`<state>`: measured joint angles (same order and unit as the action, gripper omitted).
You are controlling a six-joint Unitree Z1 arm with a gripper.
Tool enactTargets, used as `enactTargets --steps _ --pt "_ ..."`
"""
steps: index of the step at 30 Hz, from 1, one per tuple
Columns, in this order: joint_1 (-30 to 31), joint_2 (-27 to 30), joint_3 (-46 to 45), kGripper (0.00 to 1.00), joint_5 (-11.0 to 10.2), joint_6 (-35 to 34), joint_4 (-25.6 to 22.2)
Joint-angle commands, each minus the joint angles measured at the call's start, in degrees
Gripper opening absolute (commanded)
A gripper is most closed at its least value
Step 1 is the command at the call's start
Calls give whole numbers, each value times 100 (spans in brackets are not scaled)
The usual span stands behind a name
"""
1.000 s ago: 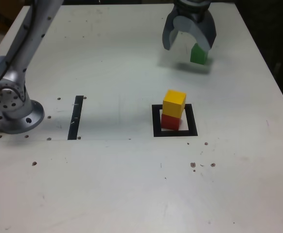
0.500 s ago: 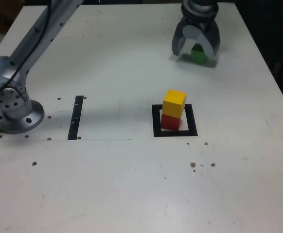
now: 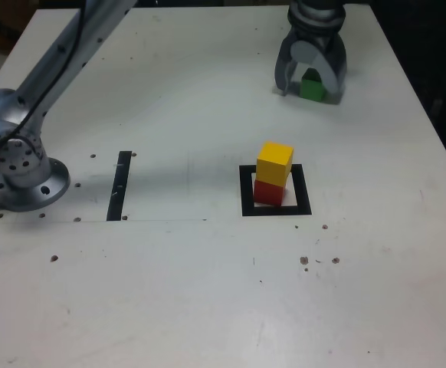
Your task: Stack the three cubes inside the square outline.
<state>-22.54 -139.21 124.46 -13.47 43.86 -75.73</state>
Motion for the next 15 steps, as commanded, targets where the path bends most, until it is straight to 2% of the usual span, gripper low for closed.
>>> enactTargets --steps 1,8,15 --pt "26 -29 17 69 4 4 76" --pt "30 -74 17 46 11 -14 266" --pt "30 -114 1 34 212 -127 337"
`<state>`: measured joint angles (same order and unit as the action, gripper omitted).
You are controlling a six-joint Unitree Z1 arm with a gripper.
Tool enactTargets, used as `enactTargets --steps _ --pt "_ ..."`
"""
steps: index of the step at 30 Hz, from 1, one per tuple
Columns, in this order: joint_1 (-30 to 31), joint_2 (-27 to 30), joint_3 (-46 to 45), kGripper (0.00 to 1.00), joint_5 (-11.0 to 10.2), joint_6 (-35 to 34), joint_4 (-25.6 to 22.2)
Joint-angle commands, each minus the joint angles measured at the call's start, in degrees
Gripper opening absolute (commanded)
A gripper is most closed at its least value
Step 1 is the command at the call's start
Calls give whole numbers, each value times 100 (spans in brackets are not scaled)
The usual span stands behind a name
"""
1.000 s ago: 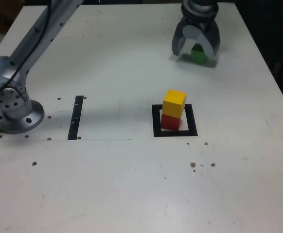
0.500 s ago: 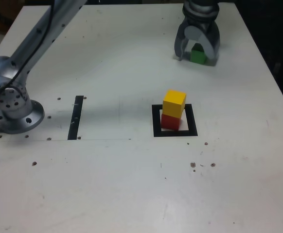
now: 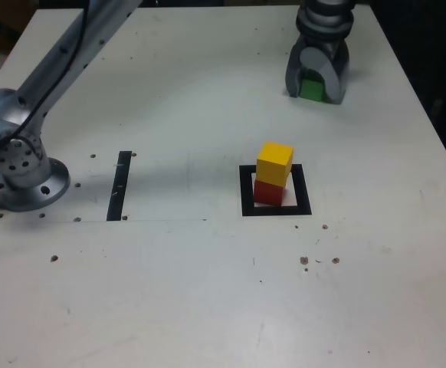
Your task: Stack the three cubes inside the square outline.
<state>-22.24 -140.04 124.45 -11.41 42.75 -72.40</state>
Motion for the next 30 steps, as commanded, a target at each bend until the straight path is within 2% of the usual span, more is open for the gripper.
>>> enactTargets --steps 1,11,18,24,30 --pt "0 -29 -4 33 29 -25 3" --pt "18 30 -49 17 86 -56 -39" --pt "164 241 64 14 69 -51 -508" --pt "504 917 1 14 142 -204 -966" --pt "1157 1873 -590 14 84 -737 -1113"
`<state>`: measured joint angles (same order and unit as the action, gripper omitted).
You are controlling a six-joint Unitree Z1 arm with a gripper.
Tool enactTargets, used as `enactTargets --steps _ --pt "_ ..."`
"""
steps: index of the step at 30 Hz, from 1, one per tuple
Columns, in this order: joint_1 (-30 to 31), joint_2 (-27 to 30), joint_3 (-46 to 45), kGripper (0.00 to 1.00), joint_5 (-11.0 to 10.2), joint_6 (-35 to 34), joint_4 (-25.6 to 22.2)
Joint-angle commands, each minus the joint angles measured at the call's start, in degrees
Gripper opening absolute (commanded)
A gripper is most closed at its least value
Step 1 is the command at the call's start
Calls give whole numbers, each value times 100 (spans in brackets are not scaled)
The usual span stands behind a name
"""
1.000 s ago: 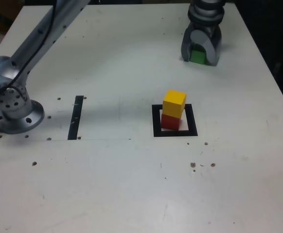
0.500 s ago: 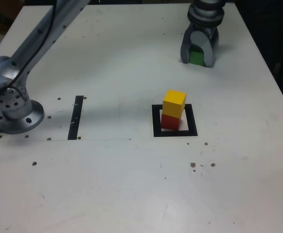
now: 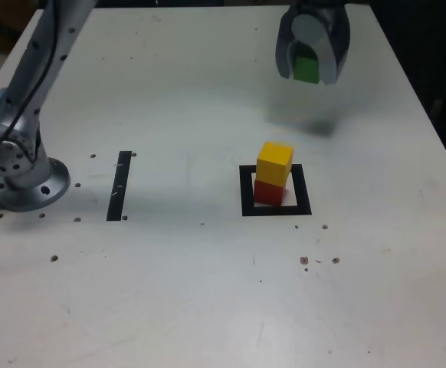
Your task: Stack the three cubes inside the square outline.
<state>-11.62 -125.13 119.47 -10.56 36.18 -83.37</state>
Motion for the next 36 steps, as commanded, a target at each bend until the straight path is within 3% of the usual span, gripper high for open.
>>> enactTargets --steps 1,10,21,36 --pt "207 521 -219 14 12 -181 -18" --pt "1176 1348 -1303 14 105 -1093 75" --pt "2139 1337 -1790 14 112 -2129 348" --pt "2248 1222 -2414 14 139 -2460 747"
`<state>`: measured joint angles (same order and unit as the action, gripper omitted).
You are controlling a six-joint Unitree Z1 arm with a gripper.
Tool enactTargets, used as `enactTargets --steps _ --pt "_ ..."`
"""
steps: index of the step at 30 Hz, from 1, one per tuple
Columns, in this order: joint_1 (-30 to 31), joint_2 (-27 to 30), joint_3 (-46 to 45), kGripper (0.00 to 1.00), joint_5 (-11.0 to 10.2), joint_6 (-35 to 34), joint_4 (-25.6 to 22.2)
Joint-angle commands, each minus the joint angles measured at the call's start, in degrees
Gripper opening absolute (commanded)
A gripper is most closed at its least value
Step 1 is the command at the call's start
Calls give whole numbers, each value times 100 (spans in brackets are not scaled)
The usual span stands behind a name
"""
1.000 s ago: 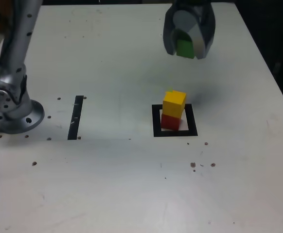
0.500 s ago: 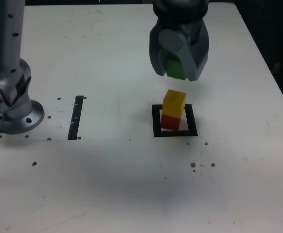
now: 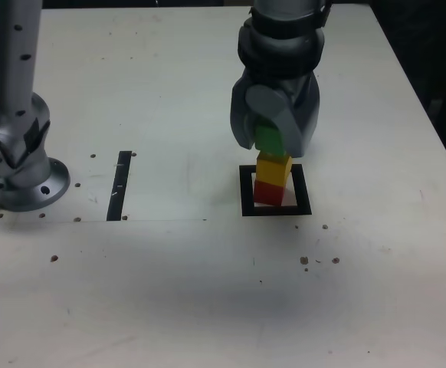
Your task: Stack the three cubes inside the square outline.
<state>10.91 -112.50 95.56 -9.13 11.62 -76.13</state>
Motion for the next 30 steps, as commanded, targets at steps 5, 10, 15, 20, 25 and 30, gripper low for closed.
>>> enactTargets --steps 5,10,15,20,25,30 --pt "-23 -56 -197 14 17 -5 153" --pt "-37 -80 -238 14 45 -2 289" --pt "-99 -98 -220 14 5 29 337" --pt "-189 -141 -218 17 -47 80 352" --pt "-217 -238 -218 24 -81 121 331" --pt "-218 -206 -181 31 -69 130 263"
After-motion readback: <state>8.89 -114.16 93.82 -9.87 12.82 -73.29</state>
